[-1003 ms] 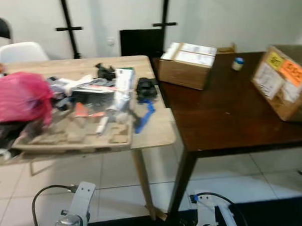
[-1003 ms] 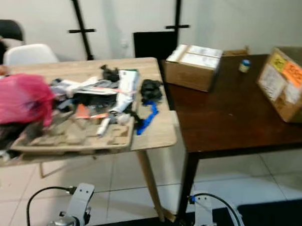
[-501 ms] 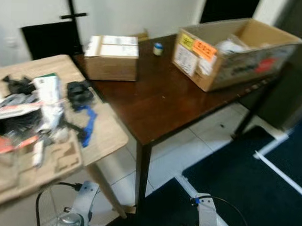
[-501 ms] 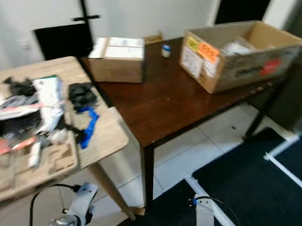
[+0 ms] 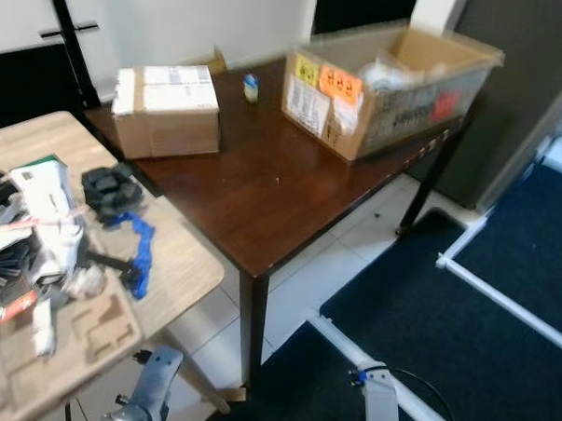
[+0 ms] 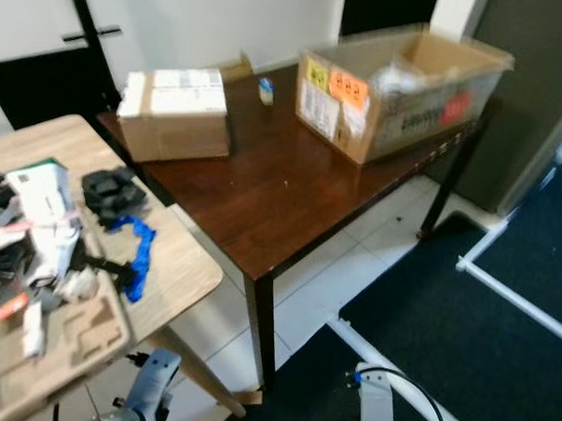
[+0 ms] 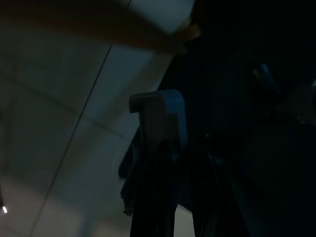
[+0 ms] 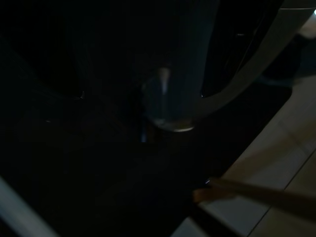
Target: Picking trash to rubbish bin
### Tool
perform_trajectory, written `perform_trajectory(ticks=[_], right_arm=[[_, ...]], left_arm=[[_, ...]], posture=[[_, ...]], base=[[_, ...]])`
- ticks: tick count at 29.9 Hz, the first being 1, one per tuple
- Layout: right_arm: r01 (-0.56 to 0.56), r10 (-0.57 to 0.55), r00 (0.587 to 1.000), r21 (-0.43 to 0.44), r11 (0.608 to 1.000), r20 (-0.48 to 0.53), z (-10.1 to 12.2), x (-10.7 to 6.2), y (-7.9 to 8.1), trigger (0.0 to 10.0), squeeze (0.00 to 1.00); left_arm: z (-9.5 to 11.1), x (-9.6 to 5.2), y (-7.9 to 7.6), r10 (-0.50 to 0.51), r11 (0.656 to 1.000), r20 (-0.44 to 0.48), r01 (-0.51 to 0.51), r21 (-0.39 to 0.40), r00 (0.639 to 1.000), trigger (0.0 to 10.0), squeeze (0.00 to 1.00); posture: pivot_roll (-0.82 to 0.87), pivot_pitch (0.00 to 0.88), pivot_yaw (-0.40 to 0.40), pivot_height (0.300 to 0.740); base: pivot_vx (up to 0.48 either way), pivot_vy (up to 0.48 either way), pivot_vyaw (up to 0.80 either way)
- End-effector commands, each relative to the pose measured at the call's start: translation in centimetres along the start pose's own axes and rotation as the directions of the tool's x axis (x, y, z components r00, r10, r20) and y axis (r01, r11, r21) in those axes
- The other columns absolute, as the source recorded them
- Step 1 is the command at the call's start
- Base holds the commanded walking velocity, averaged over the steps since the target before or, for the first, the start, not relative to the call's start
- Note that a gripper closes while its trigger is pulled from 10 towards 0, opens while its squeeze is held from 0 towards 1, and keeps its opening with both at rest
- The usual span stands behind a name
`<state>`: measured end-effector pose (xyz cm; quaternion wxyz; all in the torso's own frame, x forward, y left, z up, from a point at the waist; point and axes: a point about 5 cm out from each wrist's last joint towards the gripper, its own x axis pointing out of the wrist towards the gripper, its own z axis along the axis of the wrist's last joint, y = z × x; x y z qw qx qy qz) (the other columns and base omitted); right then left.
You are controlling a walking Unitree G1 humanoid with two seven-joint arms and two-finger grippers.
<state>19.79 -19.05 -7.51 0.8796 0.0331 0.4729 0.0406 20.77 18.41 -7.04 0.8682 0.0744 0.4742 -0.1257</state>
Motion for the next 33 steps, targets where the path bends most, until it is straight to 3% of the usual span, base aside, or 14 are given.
perform_trajectory(ticks=[1, 13, 21, 33], right_arm=[[0.004, -0.004, 1.000, 0.004, 1.000, -0.018, -0.4, -0.1, -0.2, 10.0, 0.00], [-0.006, 0.006, 0.999, -0.010, 1.000, -0.033, -0.6, -0.1, -0.1, 10.0, 0.00], [-0.005, 0.005, 0.999, -0.011, 1.000, -0.044, -1.0, -0.1, -0.2, 10.0, 0.00], [-0.015, 0.014, 0.998, -0.022, 1.000, -0.055, -1.3, -0.1, -0.2, 10.0, 0.00]], left_arm=[[-0.8, 0.0, -0.1, -0.007, 1.000, -0.026, 0.008, 0.016, 1.000, 10.0, 0.00], [-2.5, -0.4, 0.4, -0.012, 0.997, -0.073, 0.018, 0.073, 0.997, 10.0, 0.00], [-2.1, -0.4, 0.2, -0.029, 0.998, -0.014, 0.030, 0.060, 0.999, 10.0, 0.00], [-1.9, -0.3, -0.1, -0.029, 0.998, 0.000, 0.029, 0.052, 1.000, 10.0, 0.00]], posture=[[-0.10, 0.066, 0.037, 0.740], [-0.10, 0.055, 0.040, 0.740], [-0.10, 0.049, 0.043, 0.740], [-0.09, 0.053, 0.031, 0.740]], base=[[0.000, 0.000, -0.80], [0.000, 0.000, -0.80], [0.000, 0.000, -0.80], [0.000, 0.000, -0.80]])
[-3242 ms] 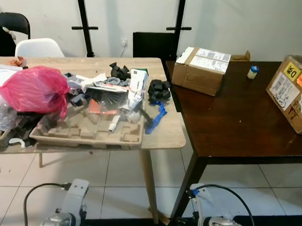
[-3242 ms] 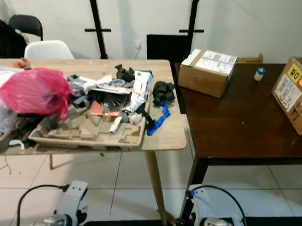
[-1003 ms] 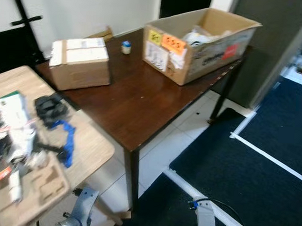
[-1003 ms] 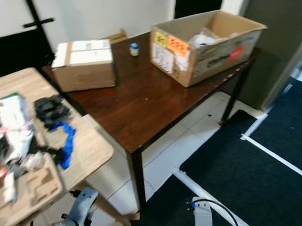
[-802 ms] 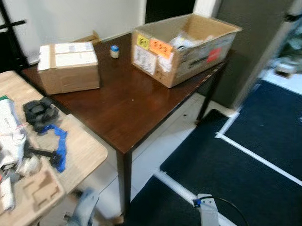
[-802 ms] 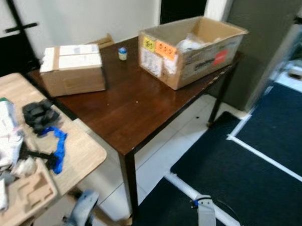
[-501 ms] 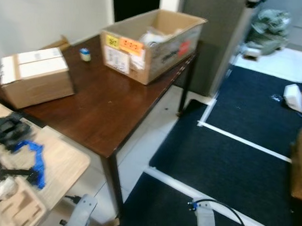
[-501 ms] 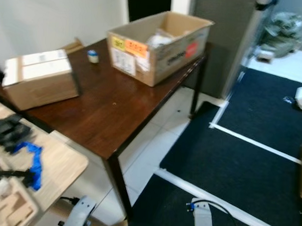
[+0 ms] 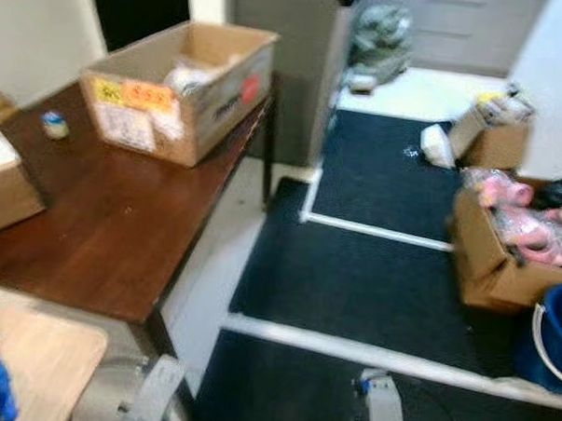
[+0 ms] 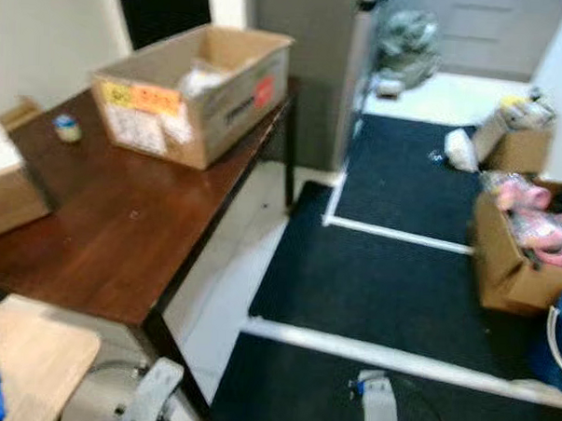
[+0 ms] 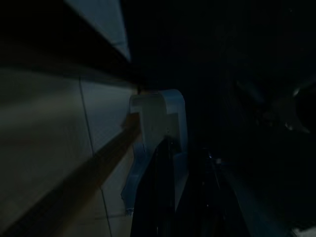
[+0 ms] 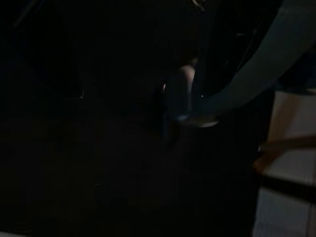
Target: Picking trash to rubbish bin
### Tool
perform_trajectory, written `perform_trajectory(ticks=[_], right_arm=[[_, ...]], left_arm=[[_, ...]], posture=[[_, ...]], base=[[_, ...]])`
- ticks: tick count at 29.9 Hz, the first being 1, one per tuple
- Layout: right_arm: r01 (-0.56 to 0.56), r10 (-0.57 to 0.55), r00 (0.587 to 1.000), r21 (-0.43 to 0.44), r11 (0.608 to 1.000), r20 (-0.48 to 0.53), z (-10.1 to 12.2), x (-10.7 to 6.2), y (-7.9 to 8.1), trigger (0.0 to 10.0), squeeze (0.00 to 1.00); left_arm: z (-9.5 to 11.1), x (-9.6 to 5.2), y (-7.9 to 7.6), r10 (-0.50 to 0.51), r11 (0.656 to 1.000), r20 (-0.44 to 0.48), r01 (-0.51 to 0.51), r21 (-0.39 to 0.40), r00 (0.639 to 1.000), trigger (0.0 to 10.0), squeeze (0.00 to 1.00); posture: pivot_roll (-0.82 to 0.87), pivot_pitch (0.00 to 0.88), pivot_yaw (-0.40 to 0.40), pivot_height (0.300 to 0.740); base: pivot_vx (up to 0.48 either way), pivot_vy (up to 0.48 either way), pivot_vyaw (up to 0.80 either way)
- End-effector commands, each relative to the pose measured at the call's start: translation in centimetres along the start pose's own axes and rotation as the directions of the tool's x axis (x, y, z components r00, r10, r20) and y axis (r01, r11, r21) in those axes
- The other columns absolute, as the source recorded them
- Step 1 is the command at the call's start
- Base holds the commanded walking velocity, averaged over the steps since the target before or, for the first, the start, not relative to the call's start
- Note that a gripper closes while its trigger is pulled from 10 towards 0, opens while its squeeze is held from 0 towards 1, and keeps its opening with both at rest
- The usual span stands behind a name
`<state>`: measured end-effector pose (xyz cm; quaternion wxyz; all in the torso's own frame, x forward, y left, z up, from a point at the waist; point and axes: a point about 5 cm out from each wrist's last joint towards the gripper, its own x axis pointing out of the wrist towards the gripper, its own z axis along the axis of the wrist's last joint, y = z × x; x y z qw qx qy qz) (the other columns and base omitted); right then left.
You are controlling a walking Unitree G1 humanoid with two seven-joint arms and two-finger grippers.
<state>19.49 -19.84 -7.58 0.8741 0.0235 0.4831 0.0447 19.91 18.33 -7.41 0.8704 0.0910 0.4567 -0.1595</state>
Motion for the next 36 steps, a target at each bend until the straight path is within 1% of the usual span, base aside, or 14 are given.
perform_trajectory(ticks=[1, 14, 20, 26, 28, 29, 32, 36], right_arm=[[-0.019, 0.018, 0.999, -0.005, 1.000, -0.031, -1.0, 0.1, 0.6, 10.0, 0.00], [-0.020, 0.020, 0.999, -0.015, 1.000, -0.038, -1.2, 0.0, 0.5, 10.0, 0.00], [-0.021, 0.021, 0.999, -0.015, 1.000, -0.041, -1.3, 0.0, 0.6, 10.0, 0.00], [-0.016, 0.016, 0.999, -0.007, 1.000, -0.040, -1.3, 0.0, 0.5, 10.0, 0.00], [-0.016, 0.016, 0.999, -0.007, 1.000, -0.040, -1.4, 0.0, 0.5, 10.0, 0.00], [-0.015, 0.015, 0.999, -0.005, 1.000, -0.040, -1.4, 0.0, 0.5, 10.0, 0.00], [-0.010, 0.010, 0.999, 0.000, 1.000, -0.045, -1.6, 0.0, 0.4, 10.0, 0.00], [-0.007, 0.007, 0.999, 0.004, 1.000, -0.048, -1.8, -0.1, 0.4, 10.0, 0.00]], left_arm=[[-1.0, -0.2, 0.1, 0.012, 1.000, -0.028, -0.012, -0.018, 1.000, 10.0, 0.00], [-0.7, -0.2, 0.2, 0.016, 1.000, -0.005, -0.016, -0.020, 1.000, 10.0, 0.00], [0.0, 0.0, 0.2, 0.023, 0.999, 0.022, -0.022, -0.049, 0.999, 10.0, 0.00], [1.1, 0.1, 0.0, 0.000, 0.991, 0.089, 0.012, -0.137, 0.996, 10.0, 0.00], [1.2, 0.1, 0.1, 0.001, 0.990, 0.096, 0.013, -0.143, 0.995, 10.0, 0.00], [1.5, 0.1, 0.1, -0.004, 0.987, 0.115, 0.022, -0.159, 0.993, 10.0, 0.00], [2.3, 0.0, 0.3, -0.018, 0.984, 0.156, 0.045, -0.174, 0.988, 10.0, 0.00], [2.6, 0.0, 0.2, -0.033, 0.986, 0.169, 0.059, -0.155, 0.985, 10.0, 0.00]], posture=[[-0.09, 0.053, 0.026, 0.740], [-0.09, 0.062, 0.018, 0.740], [-0.09, 0.069, 0.018, 0.740], [-0.09, 0.073, 0.019, 0.740], [-0.09, 0.073, 0.019, 0.740], [-0.09, 0.074, 0.019, 0.740], [-0.09, 0.076, 0.020, 0.740], [-0.09, 0.076, 0.021, 0.740]], base=[[0.000, 0.000, -0.80], [0.000, 0.000, -0.80], [0.000, 0.000, -0.80], [0.000, 0.000, -0.80], [0.000, 0.000, -0.80], [0.000, 0.000, -0.80], [0.000, 0.000, -0.80], [0.000, 0.000, -0.80]])
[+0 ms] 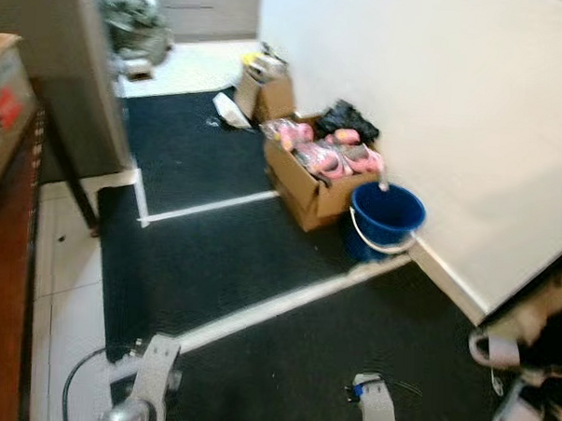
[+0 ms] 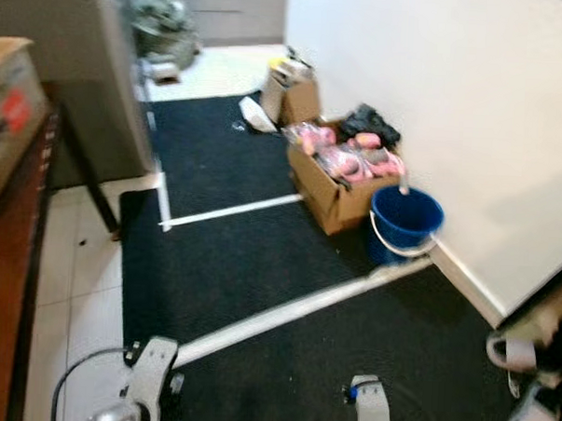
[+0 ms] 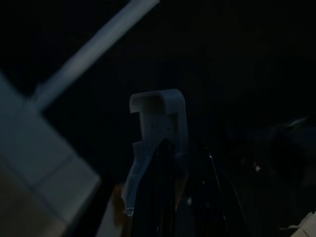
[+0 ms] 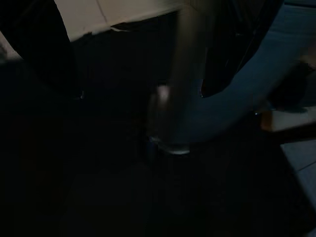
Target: Picking trash to rubbish bin
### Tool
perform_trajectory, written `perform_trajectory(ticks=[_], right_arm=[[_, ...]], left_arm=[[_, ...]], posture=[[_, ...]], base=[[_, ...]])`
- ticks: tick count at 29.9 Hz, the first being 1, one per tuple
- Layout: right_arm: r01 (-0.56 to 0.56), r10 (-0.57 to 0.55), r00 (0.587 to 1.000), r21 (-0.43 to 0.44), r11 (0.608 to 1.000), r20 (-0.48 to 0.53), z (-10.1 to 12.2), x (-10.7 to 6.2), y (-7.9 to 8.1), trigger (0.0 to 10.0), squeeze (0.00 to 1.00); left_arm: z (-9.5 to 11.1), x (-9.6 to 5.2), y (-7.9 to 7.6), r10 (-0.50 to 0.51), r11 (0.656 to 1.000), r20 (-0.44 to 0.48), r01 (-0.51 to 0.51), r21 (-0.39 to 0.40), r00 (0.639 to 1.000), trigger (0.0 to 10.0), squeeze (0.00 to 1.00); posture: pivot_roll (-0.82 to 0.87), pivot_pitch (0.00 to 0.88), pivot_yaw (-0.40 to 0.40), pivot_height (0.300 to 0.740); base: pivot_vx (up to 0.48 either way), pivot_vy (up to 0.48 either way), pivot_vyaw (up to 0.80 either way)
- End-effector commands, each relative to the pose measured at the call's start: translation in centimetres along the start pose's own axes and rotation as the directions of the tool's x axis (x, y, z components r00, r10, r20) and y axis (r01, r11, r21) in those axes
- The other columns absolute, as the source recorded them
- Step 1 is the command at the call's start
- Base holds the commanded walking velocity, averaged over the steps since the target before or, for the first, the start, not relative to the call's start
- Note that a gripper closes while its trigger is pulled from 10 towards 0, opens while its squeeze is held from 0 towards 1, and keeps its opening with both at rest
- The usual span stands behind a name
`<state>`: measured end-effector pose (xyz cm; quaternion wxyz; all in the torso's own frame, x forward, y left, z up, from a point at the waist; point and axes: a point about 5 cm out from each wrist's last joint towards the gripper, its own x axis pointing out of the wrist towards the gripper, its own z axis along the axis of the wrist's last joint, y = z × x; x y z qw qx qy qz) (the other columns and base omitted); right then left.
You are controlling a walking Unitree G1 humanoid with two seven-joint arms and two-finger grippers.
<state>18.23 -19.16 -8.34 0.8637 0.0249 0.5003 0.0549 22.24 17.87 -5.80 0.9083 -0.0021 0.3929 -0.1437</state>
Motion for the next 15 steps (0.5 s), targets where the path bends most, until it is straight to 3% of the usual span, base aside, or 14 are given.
perform_trajectory(ticks=[1, 10, 15], right_arm=[[0.013, -0.012, 1.000, 0.010, 1.000, -0.009, -0.4, -0.1, -0.3, 10.0, 0.00], [0.017, -0.017, 1.000, 0.023, 1.000, -0.003, -0.5, -0.2, -0.5, 10.0, 0.00], [0.017, -0.017, 1.000, 0.014, 1.000, -0.005, -0.5, -0.2, -0.6, 10.0, 0.00]], left_arm=[[-0.3, 0.0, -0.3, -0.016, 1.000, -0.006, 0.016, 0.007, 1.000, 10.0, 0.00], [0.8, 0.1, -0.4, 0.007, 0.999, 0.074, -0.005, -0.032, 0.997, 10.0, 0.00], [1.1, 0.1, -0.4, 0.010, 0.999, 0.091, -0.007, -0.039, 0.996, 10.0, 0.00]], posture=[[-0.09, 0.076, 0.021, 0.740], [-0.11, 0.075, 0.023, 0.740], [-0.10, 0.070, 0.017, 0.740]], base=[[0.000, 0.000, -0.80], [0.000, 0.000, -0.80], [0.000, 0.000, 0.00]])
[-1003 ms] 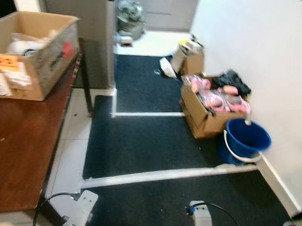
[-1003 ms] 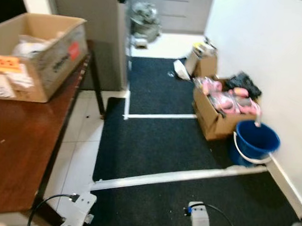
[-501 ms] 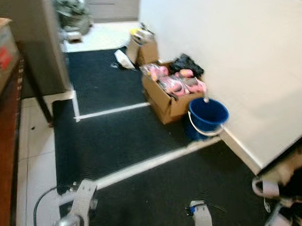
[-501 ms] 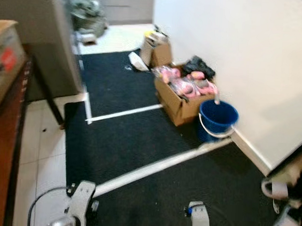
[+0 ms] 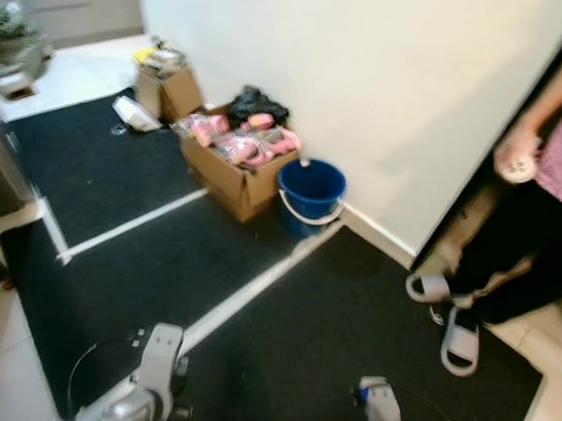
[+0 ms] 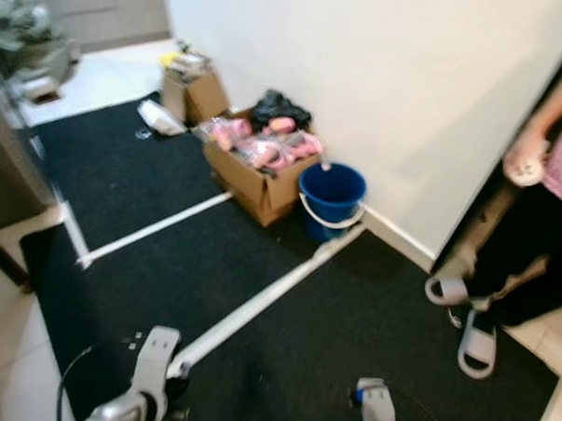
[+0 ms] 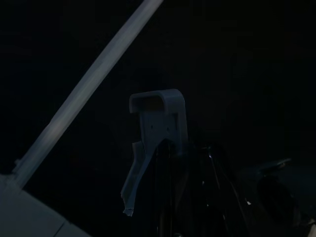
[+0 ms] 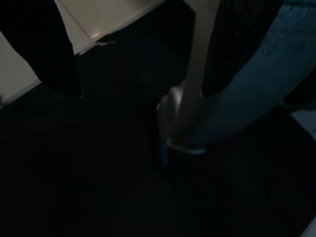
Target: Picking trash to rubbish bin
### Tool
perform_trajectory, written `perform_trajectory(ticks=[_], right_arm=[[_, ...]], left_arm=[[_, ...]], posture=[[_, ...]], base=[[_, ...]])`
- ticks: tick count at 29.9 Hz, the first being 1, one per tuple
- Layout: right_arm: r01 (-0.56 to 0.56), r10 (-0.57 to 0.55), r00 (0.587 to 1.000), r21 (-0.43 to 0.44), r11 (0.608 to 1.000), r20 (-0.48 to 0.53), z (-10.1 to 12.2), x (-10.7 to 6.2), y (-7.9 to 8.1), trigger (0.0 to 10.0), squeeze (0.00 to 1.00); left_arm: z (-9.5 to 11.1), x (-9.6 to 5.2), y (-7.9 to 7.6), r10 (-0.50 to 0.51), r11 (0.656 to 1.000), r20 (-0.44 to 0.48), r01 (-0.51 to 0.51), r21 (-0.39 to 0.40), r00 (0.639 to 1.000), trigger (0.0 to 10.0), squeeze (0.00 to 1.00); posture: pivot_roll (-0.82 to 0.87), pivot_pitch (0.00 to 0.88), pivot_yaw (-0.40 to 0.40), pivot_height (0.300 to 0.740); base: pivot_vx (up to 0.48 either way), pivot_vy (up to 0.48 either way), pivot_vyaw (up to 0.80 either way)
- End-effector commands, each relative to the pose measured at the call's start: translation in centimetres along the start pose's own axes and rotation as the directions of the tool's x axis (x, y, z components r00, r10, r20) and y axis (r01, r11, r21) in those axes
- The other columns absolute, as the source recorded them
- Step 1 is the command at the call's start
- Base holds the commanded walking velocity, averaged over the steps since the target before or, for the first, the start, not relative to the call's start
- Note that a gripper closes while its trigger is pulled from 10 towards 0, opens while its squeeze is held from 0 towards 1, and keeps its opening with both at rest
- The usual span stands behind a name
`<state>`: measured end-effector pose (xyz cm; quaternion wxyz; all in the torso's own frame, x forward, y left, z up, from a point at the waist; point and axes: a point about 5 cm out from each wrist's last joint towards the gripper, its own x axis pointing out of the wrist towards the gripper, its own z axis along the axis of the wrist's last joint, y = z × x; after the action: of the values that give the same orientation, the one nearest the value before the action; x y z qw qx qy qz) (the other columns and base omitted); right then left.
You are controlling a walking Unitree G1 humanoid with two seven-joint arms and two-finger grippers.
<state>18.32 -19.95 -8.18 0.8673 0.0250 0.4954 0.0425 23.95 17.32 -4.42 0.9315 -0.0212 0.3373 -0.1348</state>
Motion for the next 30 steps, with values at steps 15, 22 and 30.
perform_trajectory(ticks=[15, 22, 30], right_arm=[[-0.022, 0.025, 0.998, -0.045, 0.999, 0.051, 1.8, 0.2, 0.6, 10.0, 0.00], [-0.028, 0.032, 0.997, -0.052, 0.998, 0.063, 2.1, 0.3, 1.0, 10.0, 0.00], [-0.026, 0.029, 0.997, -0.045, 0.999, 0.075, 2.4, 0.2, 0.8, 10.0, 0.00]], left_arm=[[-0.4, -0.1, -0.6, -0.005, 0.999, 0.021, 0.006, -0.041, 1.000, 10.0, 0.00], [-0.2, 0.0, -0.8, -0.007, 0.999, 0.034, 0.008, -0.047, 0.999, 10.0, 0.00], [-0.2, 0.1, -1.0, -0.021, 0.999, 0.036, 0.022, -0.035, 0.999, 10.0, 0.00]], posture=[[-0.08, 0.095, 0.001, 0.740], [-0.08, 0.086, 0.005, 0.740], [-0.10, 0.072, 0.008, 0.740]], base=[[0.100, 0.000, 0.00], [0.333, 0.000, 0.00], [0.345, 0.000, 0.00]])
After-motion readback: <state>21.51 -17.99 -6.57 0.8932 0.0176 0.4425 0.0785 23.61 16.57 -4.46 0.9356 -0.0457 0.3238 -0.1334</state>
